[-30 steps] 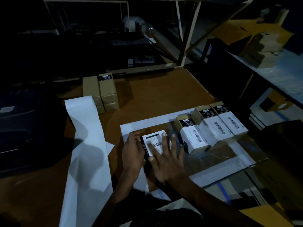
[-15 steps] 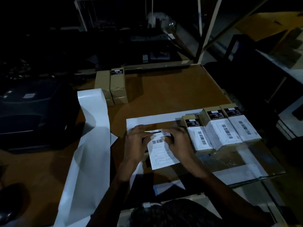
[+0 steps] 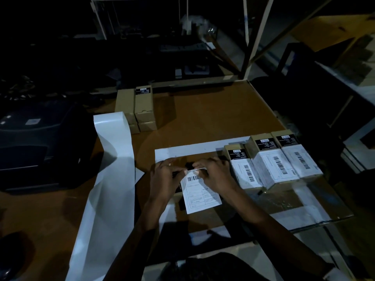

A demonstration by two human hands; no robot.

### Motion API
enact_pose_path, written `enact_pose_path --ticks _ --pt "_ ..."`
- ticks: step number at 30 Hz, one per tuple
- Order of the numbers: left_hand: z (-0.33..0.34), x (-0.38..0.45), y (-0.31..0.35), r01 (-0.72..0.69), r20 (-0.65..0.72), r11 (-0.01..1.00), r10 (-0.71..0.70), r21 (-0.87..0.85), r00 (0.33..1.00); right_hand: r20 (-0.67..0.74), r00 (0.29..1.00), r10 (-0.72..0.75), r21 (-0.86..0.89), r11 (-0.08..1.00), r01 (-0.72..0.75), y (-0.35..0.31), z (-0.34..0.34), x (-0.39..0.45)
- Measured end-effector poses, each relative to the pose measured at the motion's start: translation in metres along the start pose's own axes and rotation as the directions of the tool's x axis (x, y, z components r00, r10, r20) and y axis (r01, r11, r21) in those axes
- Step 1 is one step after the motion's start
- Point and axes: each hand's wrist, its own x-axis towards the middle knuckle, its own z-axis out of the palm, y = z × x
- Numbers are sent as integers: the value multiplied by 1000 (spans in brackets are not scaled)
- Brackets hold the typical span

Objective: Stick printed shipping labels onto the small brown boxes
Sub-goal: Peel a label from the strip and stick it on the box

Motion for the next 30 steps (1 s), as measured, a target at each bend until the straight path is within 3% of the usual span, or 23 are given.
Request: enact_pose_path --ticks 8,11,16,21,26,30 --pt "-9 -2 4 30 48 996 -34 80 998 22 991 129 -249 961 -120 -11 -6 -6" --pt "-6 1 1 14 36 1000 -14 0 999 30 990 135 -343 932 -117 -31 7 -8" --pt "-4 1 -4 20 39 995 -17 -93 999 93 981 173 -319 938 -135 -41 15 -7" --pt "-9 0 -3 81 78 993 -75 -85 994 84 949 304 -258 926 -275 -9 -8 -3" --pt "-13 1 1 54 78 990 -43 -133 996 106 974 200 -130 974 -186 -39 6 -1" --pt "-12 1 -2 43 71 990 -33 -136 997 63 981 184 -236 958 -165 -42 9 -3"
